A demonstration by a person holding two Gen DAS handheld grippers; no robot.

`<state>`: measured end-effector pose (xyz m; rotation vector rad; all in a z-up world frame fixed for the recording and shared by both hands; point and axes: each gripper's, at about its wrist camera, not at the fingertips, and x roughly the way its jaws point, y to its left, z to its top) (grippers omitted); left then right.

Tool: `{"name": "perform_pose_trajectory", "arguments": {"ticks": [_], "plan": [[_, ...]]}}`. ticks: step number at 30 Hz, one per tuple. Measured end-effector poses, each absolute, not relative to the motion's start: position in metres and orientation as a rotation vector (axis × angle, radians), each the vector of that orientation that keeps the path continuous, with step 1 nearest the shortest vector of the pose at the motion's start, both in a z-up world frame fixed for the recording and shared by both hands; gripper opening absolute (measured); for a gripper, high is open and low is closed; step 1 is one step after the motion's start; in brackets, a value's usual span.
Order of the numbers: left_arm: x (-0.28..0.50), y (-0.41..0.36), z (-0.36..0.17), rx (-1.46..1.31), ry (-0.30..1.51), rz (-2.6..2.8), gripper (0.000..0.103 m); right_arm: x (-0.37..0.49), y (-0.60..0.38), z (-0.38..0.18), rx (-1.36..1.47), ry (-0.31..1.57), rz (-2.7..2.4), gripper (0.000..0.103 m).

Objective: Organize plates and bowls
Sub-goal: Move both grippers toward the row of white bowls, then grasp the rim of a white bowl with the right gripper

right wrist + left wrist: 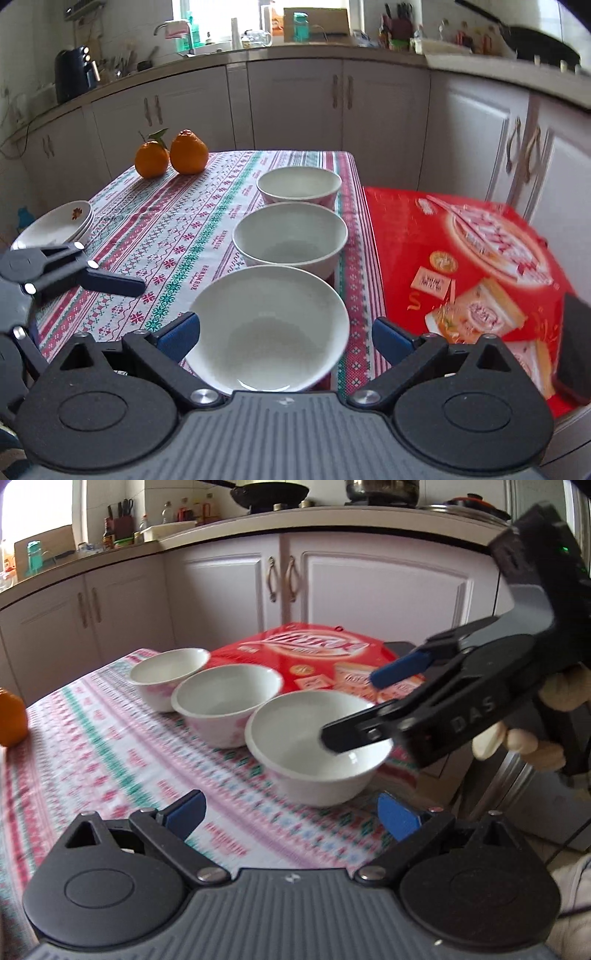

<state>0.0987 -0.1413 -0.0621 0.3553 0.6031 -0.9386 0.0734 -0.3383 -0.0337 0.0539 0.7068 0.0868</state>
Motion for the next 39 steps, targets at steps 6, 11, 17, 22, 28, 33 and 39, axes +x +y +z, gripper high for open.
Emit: {"name": "perform_pose_trajectory", "arguments": {"ticks": [6,11,17,22,28,33,39], "plan": [[0.094,-0.159,-0.071,0.35,0.583,-0.942,0.096,0.081,-0.353,-0.038,0.119,0.737,0.098,0.086],[0.092,-0.165,-0.074,0.365,0.574,-0.962,0.092,0.091,-0.364,-0.041,0.168,0.762,0.125,0.079],[0.095,-0.169,-0.079,0.368,0.575,-0.959,0.083,0.105,-0.372,-0.048,0.198,0.813,0.154,0.067],[0.095,-0.171,-0.08,0.385,0.556,-0.956,0.082,0.108,-0.373,-0.046,0.191,0.818,0.161,0.064],[0.096,-0.175,-0.08,0.377,0.553,-0.961,0.08,0.109,-0.371,-0.045,0.189,0.82,0.18,0.062],[0.098,-0.173,-0.08,0.37,0.559,-0.964,0.08,0.109,-0.37,-0.043,0.204,0.824,0.183,0.062],[0.095,-0.165,-0.077,0.368,0.568,-0.967,0.08,0.106,-0.363,-0.039,0.203,0.827,0.193,0.062]]}}
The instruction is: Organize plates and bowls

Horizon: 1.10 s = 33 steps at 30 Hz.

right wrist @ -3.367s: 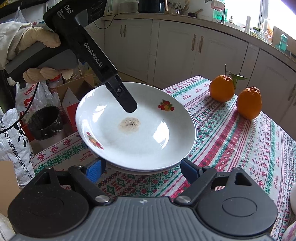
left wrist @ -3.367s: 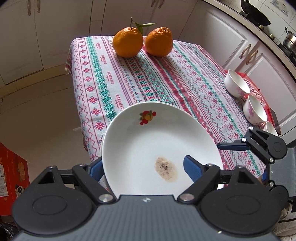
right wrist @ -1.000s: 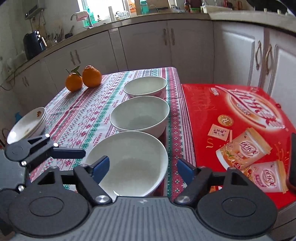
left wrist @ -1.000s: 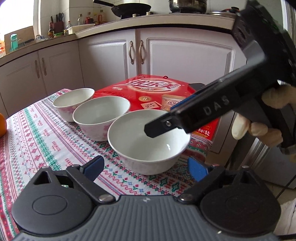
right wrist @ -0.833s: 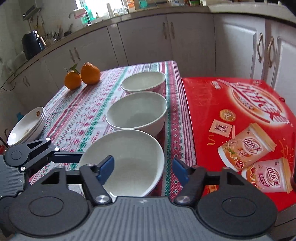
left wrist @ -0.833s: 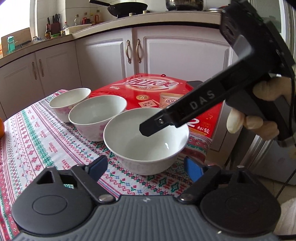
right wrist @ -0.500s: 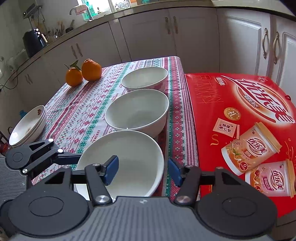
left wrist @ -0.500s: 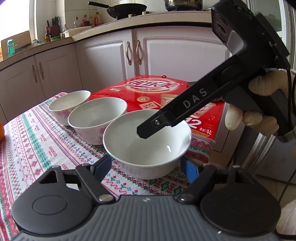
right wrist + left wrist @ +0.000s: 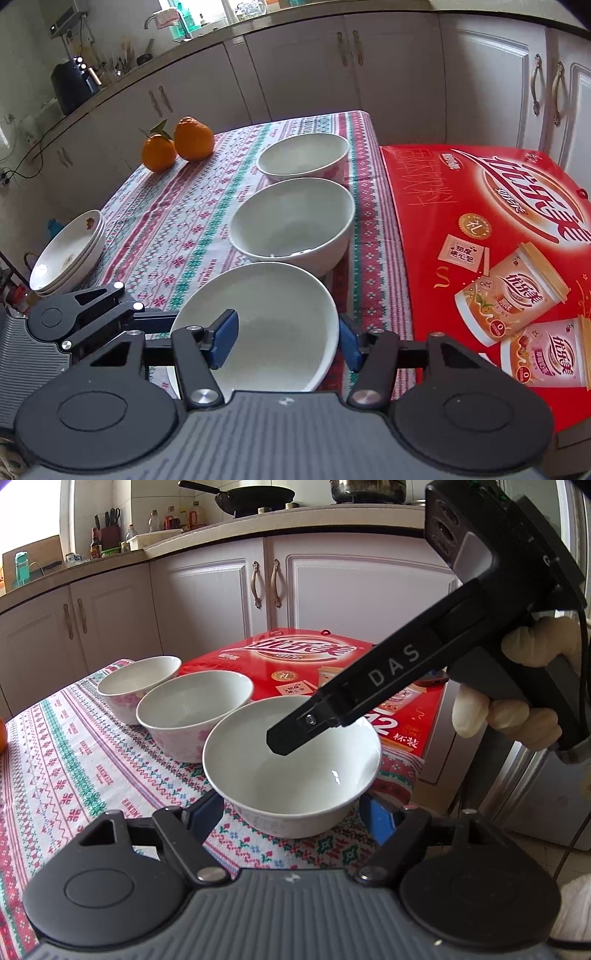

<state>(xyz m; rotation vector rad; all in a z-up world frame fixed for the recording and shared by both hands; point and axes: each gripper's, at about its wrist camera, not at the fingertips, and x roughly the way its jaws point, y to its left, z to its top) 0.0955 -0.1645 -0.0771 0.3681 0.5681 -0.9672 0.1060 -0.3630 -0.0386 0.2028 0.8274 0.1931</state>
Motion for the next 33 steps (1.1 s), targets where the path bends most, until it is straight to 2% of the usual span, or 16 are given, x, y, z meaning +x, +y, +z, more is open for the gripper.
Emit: {"name": "perform_pose_trajectory", "arguments": {"ticks": [33], "plan": [[0.124,-0.051,-0.061,0.291,0.634,-0.683,0.08,0.181,-0.232,-0.033,0.05,0.838,0.497,0.063]]}}
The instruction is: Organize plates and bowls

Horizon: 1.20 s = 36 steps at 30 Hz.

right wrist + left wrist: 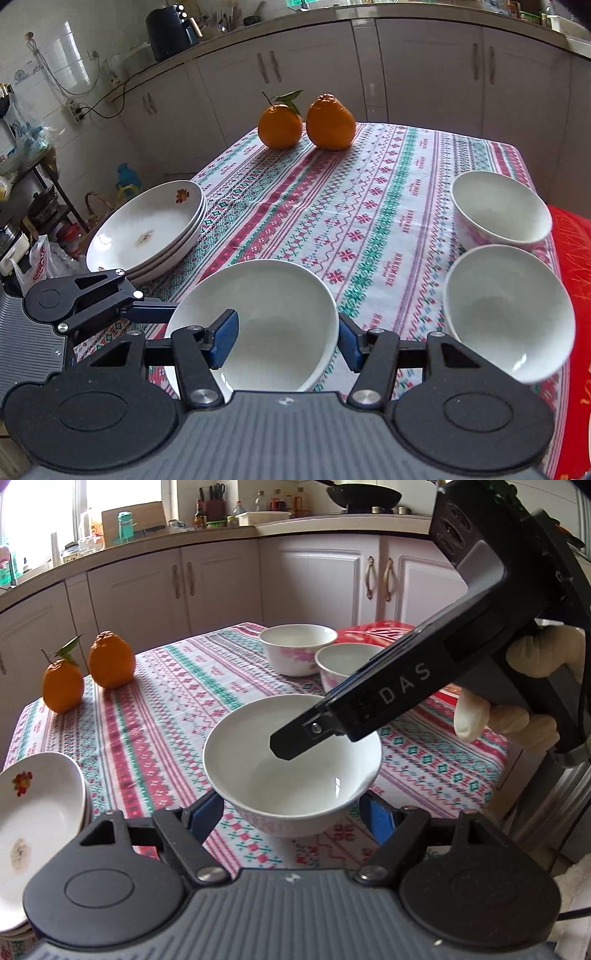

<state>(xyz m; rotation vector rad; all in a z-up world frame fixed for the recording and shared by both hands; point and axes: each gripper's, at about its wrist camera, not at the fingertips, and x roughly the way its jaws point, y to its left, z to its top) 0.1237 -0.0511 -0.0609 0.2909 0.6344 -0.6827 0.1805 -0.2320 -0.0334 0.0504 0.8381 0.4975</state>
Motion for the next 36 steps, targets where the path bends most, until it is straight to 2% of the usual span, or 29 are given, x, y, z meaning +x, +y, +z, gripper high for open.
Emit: {"name": "perform_pose_trajectory", "arguments": {"ticks": [25,29,31,32,33,36], "plan": [[0.139,-0.045,-0.067,0.289,0.65,-0.669,0.08,0.199,-0.221,-0.042,0.05,0.852,0.5,0.064],[0.139,-0.045,-0.068,0.296,0.652,-0.672,0.082,0.198,-0.22,-0.043,0.051,0.848,0.512,0.07],[0.138,-0.045,-0.067,0.291,0.649,-0.673,0.088,0.197,-0.218,-0.042,0.047,0.839,0.509,0.083],[0.138,-0.044,-0.067,0.285,0.647,-0.677,0.091,0.196,-0.218,-0.041,0.041,0.829,0.502,0.094],[0.138,-0.043,-0.066,0.277,0.646,-0.681,0.092,0.195,-0.218,-0.04,0.035,0.817,0.497,0.098],[0.137,-0.042,-0.065,0.27,0.655,-0.685,0.092,0.192,-0.219,-0.036,0.031,0.801,0.505,0.101]]}}
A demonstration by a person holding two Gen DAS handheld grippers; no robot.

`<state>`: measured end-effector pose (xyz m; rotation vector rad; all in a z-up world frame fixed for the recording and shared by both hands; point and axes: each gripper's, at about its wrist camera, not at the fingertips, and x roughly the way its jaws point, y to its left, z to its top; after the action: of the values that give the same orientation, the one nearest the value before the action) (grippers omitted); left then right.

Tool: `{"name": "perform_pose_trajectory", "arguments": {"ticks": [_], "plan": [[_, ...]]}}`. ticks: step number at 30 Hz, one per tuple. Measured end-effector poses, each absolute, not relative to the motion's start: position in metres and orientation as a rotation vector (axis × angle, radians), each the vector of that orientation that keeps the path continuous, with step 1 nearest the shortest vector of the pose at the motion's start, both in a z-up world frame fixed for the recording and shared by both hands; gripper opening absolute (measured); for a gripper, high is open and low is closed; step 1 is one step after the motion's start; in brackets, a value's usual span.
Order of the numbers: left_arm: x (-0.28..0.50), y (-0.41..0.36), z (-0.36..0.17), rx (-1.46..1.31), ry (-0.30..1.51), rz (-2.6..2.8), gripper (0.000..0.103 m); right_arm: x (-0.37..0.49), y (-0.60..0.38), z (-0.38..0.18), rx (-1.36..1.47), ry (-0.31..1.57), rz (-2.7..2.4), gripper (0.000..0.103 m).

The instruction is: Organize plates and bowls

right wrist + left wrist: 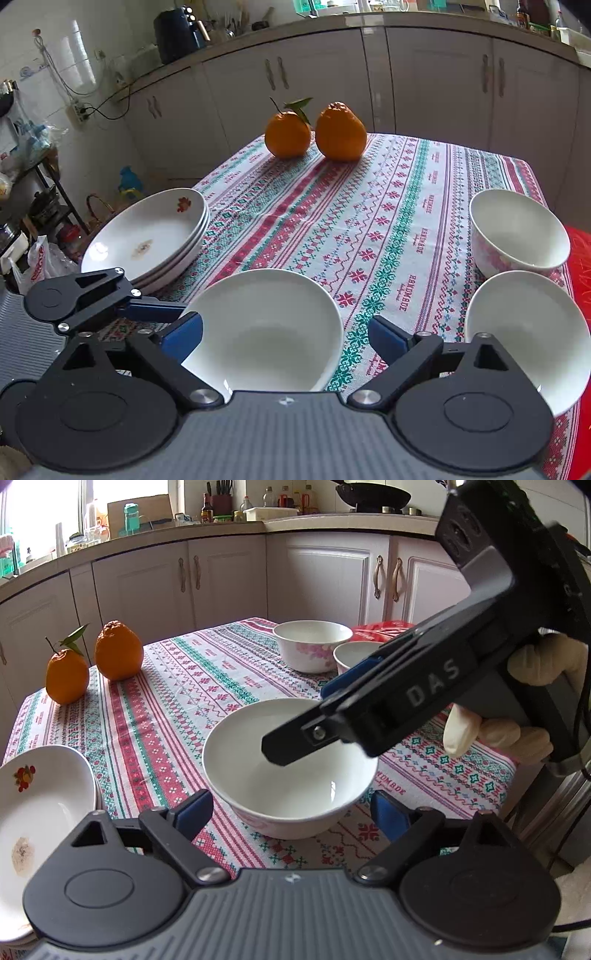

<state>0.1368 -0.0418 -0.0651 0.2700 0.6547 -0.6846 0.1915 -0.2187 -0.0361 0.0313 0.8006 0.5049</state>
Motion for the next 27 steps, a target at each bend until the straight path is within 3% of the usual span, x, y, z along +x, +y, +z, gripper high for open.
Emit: {"name": "perform_pose_trajectory", "arguments": {"ticks": [18,27], "plan": [[0.12,-0.05,-0.027,0.29,0.63,-0.739,0.093,0.127,-0.268,-0.01,-0.066,0.609,0.241,0.103],[0.148,-0.083,-0.013,0.299,0.619,-0.804,0.099,0.125,-0.299,-0.027,-0.099,0.631,0.125,0.103]]}}
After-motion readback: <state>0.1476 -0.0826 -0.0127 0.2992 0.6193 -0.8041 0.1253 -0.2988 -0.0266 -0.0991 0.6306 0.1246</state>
